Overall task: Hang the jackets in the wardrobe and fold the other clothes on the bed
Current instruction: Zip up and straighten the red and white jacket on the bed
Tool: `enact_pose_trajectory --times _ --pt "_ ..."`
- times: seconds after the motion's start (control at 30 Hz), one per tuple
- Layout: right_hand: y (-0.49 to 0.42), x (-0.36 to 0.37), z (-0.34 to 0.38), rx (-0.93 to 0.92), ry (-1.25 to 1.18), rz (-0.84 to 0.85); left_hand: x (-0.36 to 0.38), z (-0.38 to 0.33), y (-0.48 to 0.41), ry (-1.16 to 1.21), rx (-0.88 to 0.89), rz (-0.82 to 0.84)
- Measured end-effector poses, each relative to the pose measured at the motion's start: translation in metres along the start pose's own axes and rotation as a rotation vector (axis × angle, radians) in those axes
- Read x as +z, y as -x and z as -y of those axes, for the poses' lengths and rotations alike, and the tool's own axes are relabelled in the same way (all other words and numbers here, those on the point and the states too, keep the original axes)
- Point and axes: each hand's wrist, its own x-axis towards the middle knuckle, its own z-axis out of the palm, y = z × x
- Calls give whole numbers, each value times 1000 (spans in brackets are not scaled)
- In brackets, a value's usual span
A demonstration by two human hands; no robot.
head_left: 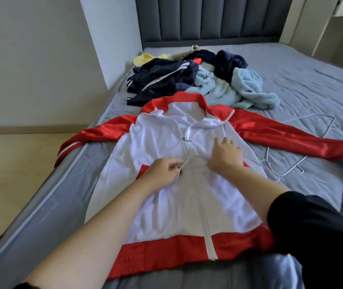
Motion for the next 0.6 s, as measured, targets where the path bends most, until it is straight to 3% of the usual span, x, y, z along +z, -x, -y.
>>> enact_pose_trajectory --times 0.13,0.23,0.33,0.47,0.6 --pt "-19 13 -8 140 -90 -55 -6 0 -30 150 48 -342" --pt "-37 23 -7 207 -177 -104 -9 10 -66 76 -29 -452" --pt "-54 24 -16 271 -260 -165 -14 16 -105 37 -104 -347" --pt "-61 30 -32 329 -294 -191 -22 19 -133 242 -222 -310" --pt "-63 50 -34 302 -236 -149 -35 28 -144 -31 -257 -94"
